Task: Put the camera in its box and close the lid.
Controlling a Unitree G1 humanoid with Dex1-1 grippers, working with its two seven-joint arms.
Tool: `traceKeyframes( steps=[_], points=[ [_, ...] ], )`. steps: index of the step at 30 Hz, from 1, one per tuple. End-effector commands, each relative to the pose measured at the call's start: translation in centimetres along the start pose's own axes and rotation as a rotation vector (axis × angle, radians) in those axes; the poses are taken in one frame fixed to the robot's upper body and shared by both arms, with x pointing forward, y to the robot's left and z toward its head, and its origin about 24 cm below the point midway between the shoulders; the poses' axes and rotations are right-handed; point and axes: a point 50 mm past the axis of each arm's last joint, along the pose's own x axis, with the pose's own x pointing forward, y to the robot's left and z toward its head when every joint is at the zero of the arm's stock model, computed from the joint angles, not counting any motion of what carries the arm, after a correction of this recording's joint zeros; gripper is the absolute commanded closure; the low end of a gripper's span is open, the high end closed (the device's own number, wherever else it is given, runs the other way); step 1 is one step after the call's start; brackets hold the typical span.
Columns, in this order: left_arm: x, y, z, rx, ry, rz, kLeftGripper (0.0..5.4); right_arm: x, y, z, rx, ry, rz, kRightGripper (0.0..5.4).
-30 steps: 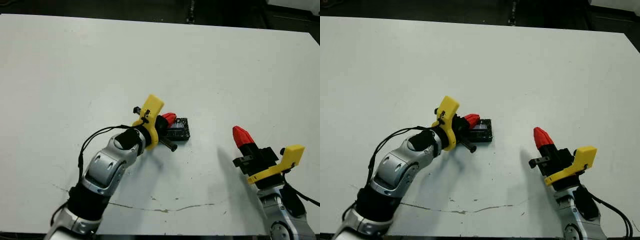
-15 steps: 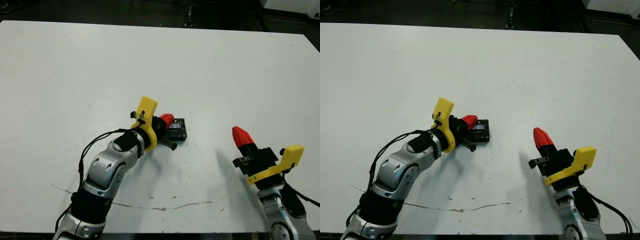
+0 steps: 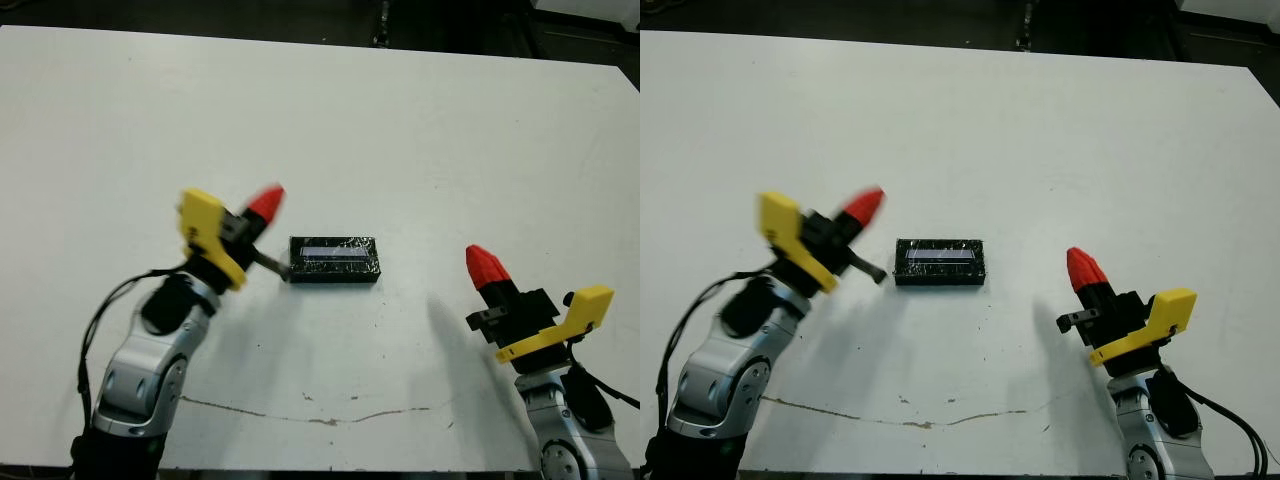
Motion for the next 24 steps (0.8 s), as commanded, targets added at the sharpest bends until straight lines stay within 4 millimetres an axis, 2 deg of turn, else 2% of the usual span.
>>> traceKeyframes(
  steps=[1,5,10,24],
  points=[
    [-1.8,0.8,-1.2,0.02,-0.024,0.125,5.39,0.2,-0.1,0.3,-0.021,-0.021,-0.052,5.4],
    [-3.6,1.1,-2.5,0.03,-0.037,0.249,5.39,0.7,0.1,0.3,-0.026,-0.023,-0.079,5.4],
    [-5.1,0.7,-4.0,0.013,0.008,0.318,5.39,1.0,0.4,0.1,-0.038,-0.019,-0.096,5.4],
    [-5.1,0.2,-4.4,0.007,0.071,0.335,5.39,0.9,1.1,-0.7,-0.023,0.017,-0.101,5.4]
  ],
)
